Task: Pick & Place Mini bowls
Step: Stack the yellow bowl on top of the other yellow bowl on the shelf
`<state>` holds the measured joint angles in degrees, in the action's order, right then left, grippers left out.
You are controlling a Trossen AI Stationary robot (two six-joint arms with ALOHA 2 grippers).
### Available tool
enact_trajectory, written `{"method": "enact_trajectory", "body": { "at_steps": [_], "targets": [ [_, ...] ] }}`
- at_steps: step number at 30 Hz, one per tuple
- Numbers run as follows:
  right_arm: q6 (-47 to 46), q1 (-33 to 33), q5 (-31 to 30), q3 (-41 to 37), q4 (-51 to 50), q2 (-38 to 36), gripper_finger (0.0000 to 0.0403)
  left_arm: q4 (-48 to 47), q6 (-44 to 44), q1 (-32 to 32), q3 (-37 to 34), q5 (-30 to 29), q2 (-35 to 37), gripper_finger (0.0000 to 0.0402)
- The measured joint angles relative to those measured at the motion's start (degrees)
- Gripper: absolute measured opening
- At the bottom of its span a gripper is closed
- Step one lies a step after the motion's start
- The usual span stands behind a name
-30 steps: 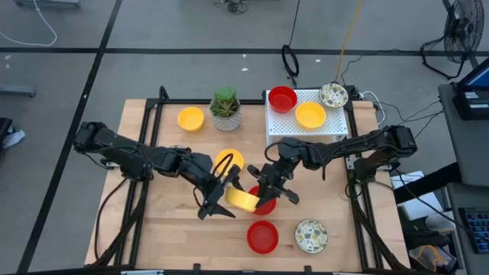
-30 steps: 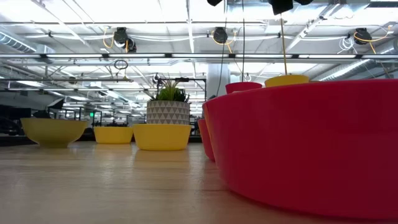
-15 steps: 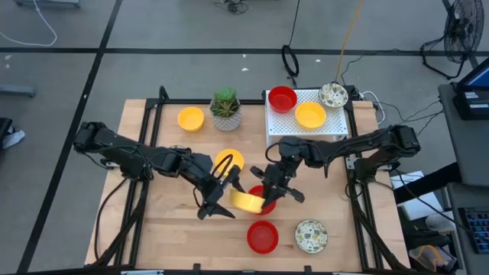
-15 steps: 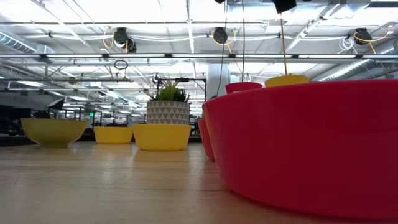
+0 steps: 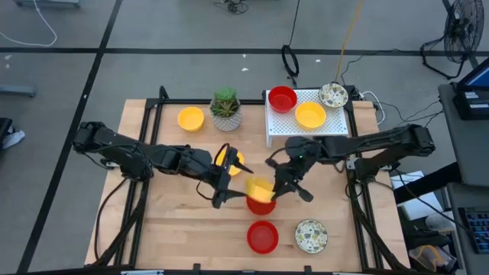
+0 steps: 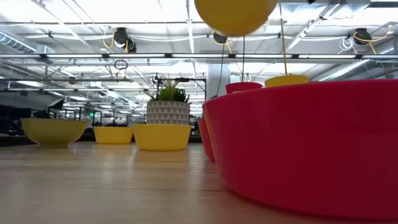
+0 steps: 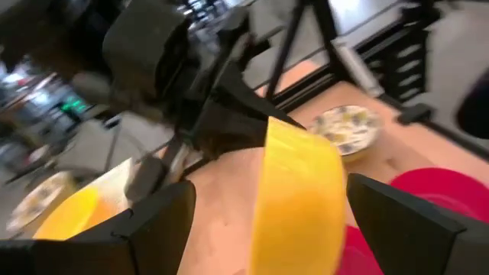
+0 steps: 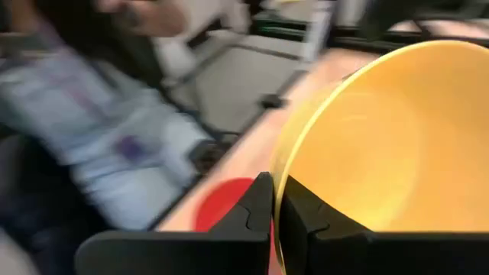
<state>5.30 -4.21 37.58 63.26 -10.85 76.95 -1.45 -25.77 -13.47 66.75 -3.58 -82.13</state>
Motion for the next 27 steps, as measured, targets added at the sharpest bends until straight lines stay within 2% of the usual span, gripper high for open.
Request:
{"method": "enact_trajectory", "body": {
  "at_steps": [4, 9, 13, 16, 19, 23, 27],
  "targets": [
    [0.04, -0.02, -15.20, 0.04, -7.84, -5.05, 0.0000, -0.04, 0.65, 0.53, -0.01, -7.96, 0.00, 0.0340],
    [-1.75, 0.00, -36.44, 0.04, -12.97, -10.50, 0.0000, -0.02, 2.33, 1.68, -0.01, -17.68, -0.02, 0.0340],
    [-3.05, 0.23, -52.77, 0.04, -16.66, -13.56, 0.0000, 0.01, 7.19, 2.74, -0.01, -22.43, -0.02, 0.0340],
    [-4.28, 1.05, -62.83, 0.07, -20.76, -14.85, 0.0000, -0.07, 10.38, 3.56, 0.01, -24.09, -0.04, 0.0340],
    [-6.74, 3.10, -68.92, 0.07, -25.07, -14.81, 0.0000, -0.01, 12.95, 4.25, -0.01, -25.27, -0.04, 0.0340],
    [-9.94, 7.24, -69.89, 0.06, -29.91, -13.79, 0.0000, -0.01, 15.24, 5.29, -0.01, -25.46, -0.04, 0.0340],
    [-10.63, 11.26, -73.83, 0.04, -32.21, -13.22, 0.0000, -0.04, 16.60, 6.04, -0.01, -25.48, -0.04, 0.0340]
  ]
}}
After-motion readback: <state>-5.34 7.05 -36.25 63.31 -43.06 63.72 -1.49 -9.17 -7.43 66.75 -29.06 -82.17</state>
